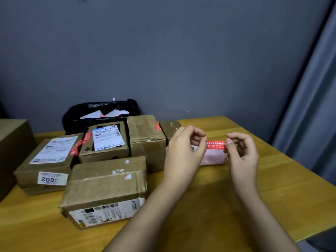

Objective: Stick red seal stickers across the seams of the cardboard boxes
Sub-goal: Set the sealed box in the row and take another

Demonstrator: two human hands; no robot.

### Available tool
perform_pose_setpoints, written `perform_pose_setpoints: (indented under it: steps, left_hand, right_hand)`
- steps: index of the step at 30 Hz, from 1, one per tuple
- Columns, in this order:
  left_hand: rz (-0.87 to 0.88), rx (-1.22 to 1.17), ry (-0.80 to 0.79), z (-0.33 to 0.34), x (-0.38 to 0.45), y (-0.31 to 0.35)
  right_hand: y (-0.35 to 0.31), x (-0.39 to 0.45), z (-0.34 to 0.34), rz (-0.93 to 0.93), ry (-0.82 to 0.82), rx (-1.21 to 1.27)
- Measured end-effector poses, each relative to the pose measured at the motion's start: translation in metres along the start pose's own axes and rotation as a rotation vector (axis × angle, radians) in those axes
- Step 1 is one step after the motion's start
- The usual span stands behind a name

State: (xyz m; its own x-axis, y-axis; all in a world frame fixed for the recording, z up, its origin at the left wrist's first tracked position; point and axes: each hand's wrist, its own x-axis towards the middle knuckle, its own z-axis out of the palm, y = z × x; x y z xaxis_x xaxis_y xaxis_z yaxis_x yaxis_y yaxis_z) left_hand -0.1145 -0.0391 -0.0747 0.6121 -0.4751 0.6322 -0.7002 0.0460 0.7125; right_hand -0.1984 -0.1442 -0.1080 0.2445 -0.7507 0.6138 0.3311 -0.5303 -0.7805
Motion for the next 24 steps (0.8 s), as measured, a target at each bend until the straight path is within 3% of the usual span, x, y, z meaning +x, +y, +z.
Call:
perform_pose_setpoints:
  steps: [5, 10, 19, 24]
  left_hand:
    - [0.02, 0.052, 0.065, -0.057, 0.014, 0.014]
    - [-0.043, 0.025, 0.091, -0.12, 0.01, 0.01]
    - [-0.273, -0.034, 0.082, -0.189, -0.016, -0.024]
    - [-0.292, 0.031, 0.072, -0.203, -0.028, -0.031]
  right_hand:
    - [-0.041, -0.003, 0.031, 0.034, -0.075, 0.14]
    - [-0.065, -0.014, 0.072, 0.119, -0.261, 0.2]
    - [-0.082, -0.047, 0.125, 0.115, -0.435, 0.15]
    - [-0.081, -0.061, 0.13, 0.151, -0.489, 0.053]
